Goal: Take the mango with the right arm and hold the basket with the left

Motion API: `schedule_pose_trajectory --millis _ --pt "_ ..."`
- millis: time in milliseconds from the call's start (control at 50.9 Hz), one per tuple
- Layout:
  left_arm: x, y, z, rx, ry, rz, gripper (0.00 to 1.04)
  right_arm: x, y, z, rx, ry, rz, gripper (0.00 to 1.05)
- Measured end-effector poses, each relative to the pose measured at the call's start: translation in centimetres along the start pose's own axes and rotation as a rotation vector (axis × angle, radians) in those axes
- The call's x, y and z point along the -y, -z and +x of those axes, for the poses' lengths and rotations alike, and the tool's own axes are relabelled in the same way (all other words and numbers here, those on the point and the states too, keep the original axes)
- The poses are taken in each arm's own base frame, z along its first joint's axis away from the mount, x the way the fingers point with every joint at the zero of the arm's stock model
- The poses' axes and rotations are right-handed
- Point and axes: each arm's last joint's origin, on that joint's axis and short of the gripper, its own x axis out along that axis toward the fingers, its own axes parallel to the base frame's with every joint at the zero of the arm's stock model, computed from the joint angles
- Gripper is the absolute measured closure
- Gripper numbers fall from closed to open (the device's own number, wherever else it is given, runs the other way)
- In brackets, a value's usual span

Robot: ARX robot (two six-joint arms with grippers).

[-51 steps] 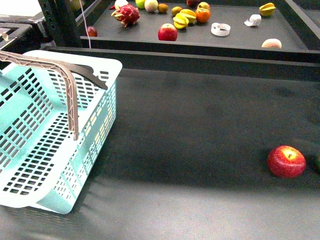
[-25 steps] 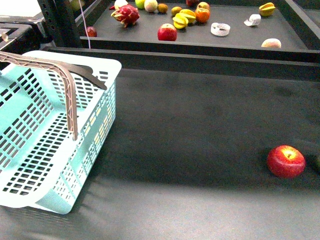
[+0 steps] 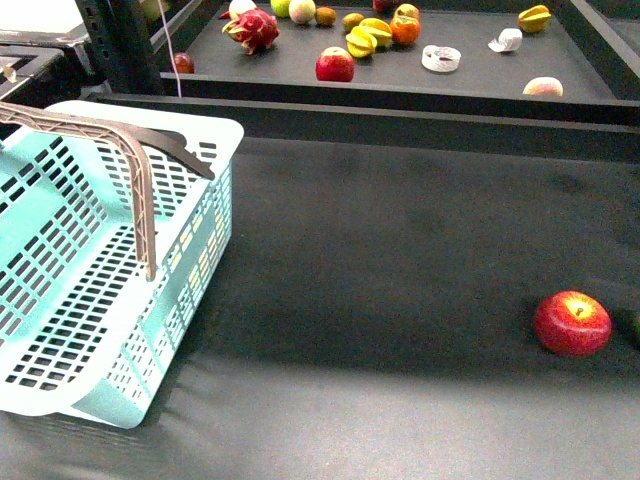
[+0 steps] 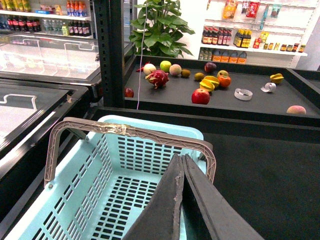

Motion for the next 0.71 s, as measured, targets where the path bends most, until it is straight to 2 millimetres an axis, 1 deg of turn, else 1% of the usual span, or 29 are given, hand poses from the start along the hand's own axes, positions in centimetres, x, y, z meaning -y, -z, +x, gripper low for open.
schedule_pose_trajectory --millis 314,373,412,707 --pt "0.0 0.0 -0.7 0.0 0.0 0.0 1.01 0.0 0.0 0.0 0.0 0.0 0.0 0.08" --pt "0.0 0.5 -1.4 -0.034 0.001 0.0 1.01 0.0 0.0 0.0 0.0 0.0 0.0 0.08" --pt "0.0 0.3 -1.7 -0.011 0.0 0.0 1.01 0.0 0.0 0.0 0.0 0.0 0.0 0.08" --pt "0.0 0.3 -1.8 -0.005 0.0 0.0 1.01 0.0 0.0 0.0 0.0 0.0 0.0 0.08"
